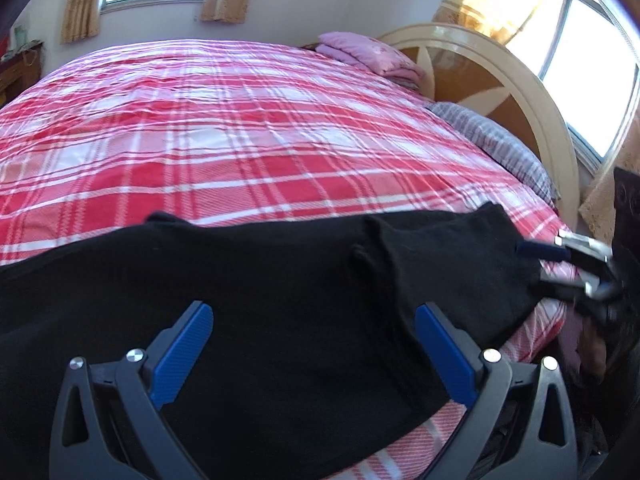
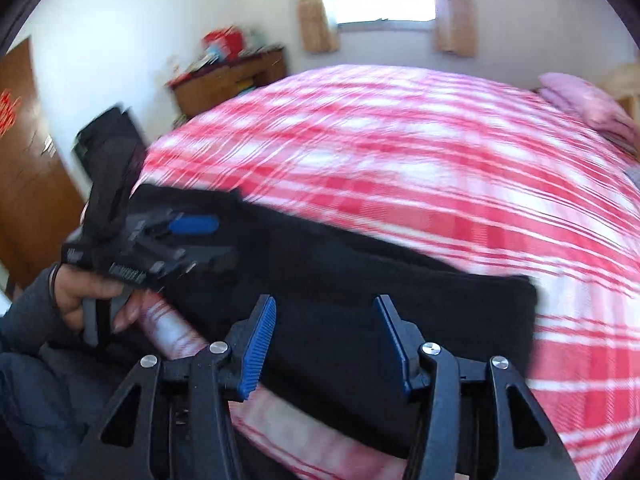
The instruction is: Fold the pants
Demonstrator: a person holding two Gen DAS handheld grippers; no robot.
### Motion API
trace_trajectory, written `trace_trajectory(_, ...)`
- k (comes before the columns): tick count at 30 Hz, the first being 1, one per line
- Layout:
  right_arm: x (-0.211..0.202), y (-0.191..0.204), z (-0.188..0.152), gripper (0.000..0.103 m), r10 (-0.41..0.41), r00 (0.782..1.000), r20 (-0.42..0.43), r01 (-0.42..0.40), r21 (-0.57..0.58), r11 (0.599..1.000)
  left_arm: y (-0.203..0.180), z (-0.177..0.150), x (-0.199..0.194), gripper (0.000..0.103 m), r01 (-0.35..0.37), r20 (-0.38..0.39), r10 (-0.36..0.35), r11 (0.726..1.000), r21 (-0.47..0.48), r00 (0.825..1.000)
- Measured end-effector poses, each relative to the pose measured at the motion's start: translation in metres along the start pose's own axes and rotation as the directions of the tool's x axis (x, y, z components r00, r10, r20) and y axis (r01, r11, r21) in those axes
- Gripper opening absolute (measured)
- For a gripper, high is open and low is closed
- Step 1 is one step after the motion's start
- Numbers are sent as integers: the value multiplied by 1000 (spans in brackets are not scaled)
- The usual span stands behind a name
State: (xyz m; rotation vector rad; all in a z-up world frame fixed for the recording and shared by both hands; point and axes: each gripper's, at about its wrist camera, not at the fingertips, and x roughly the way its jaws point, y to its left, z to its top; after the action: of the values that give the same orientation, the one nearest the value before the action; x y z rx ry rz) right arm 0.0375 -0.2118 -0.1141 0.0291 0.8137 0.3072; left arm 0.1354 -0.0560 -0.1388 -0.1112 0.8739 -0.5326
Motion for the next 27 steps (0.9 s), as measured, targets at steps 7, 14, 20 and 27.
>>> trace_trajectory(7, -37, -100, -6, 55, -74, 985, 156, 9, 378, 926, -35, 7, 26, 87, 88, -124, -83, 995, 40, 989)
trace_trajectory(14, -25, -120, -13, 56, -113, 984, 140, 38, 452, 891, -44, 15, 36, 72, 64, -160, -63, 998, 2, 985)
trace_trajectory(20, -16, -112, -21, 56, -108, 987, 122, 43, 441, 897, -43, 14, 36, 33, 45, -149, -43, 999, 6, 988)
trace_trajectory(27, -15, -107, -22, 56, -118, 983, 138, 50, 424, 904, -37, 18, 20, 11, 54, -70, -56, 998, -32, 996)
